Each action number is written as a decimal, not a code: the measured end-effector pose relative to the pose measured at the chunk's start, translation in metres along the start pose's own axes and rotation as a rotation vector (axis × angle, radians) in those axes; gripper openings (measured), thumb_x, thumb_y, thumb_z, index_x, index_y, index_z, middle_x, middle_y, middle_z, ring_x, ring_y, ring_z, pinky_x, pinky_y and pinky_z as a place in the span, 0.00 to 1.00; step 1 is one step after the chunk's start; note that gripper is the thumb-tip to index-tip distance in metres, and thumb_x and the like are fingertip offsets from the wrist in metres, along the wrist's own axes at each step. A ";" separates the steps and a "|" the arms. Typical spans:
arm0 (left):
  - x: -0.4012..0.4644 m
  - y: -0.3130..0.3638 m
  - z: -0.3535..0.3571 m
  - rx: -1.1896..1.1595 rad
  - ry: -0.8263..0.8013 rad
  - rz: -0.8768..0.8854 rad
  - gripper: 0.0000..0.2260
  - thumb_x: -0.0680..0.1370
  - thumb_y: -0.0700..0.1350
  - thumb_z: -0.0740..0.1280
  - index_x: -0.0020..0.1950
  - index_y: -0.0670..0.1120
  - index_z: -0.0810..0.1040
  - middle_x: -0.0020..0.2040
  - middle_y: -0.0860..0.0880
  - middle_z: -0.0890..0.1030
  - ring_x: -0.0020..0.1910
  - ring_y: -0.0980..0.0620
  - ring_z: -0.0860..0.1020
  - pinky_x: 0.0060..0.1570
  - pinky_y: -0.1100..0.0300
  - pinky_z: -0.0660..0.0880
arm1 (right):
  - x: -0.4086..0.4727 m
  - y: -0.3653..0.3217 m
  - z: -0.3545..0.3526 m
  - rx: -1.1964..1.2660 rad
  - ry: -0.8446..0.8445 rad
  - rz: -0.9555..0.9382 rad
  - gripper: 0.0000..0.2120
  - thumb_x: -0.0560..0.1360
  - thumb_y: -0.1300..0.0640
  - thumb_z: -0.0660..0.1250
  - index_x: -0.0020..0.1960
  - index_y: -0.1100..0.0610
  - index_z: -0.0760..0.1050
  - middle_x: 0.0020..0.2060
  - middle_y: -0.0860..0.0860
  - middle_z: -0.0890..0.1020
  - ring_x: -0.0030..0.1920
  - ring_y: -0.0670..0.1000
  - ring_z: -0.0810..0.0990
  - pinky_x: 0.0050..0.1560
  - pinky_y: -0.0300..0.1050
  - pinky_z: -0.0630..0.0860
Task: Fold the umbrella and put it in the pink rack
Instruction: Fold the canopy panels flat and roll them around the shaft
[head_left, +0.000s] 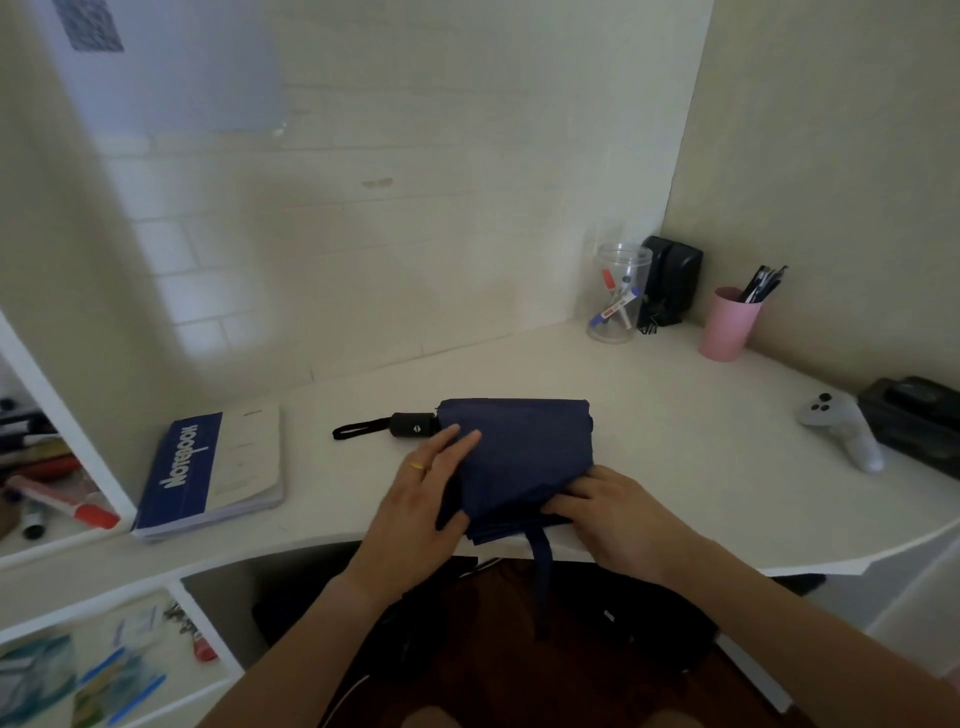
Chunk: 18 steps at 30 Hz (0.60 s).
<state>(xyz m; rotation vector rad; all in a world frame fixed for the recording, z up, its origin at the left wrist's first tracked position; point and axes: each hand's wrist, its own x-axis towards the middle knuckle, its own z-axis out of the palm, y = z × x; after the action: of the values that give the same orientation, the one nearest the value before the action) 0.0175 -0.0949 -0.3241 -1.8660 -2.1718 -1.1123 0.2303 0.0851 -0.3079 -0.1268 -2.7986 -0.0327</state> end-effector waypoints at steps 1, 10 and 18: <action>-0.002 -0.002 0.001 0.062 -0.021 0.059 0.34 0.77 0.41 0.71 0.78 0.60 0.62 0.80 0.55 0.59 0.76 0.57 0.60 0.73 0.61 0.63 | -0.004 -0.003 -0.003 0.052 0.022 0.022 0.15 0.72 0.62 0.68 0.56 0.50 0.81 0.52 0.47 0.84 0.50 0.51 0.81 0.50 0.44 0.80; -0.001 -0.007 0.001 0.230 0.028 0.222 0.22 0.73 0.38 0.72 0.66 0.50 0.80 0.74 0.47 0.70 0.71 0.45 0.67 0.71 0.52 0.68 | 0.007 0.005 -0.020 0.196 0.247 0.253 0.29 0.69 0.59 0.76 0.68 0.48 0.72 0.59 0.40 0.74 0.42 0.38 0.71 0.44 0.37 0.76; 0.005 0.001 -0.005 -0.082 -0.085 -0.011 0.22 0.77 0.53 0.68 0.71 0.56 0.72 0.63 0.58 0.78 0.59 0.62 0.77 0.60 0.63 0.74 | 0.008 0.021 -0.002 0.360 0.287 0.360 0.15 0.69 0.69 0.71 0.48 0.51 0.80 0.42 0.41 0.80 0.40 0.37 0.76 0.42 0.33 0.72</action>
<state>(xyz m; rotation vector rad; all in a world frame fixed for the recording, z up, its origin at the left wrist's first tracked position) 0.0146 -0.0935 -0.3172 -1.9721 -2.2157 -1.1622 0.2253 0.1064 -0.3032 -0.4907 -2.4094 0.4946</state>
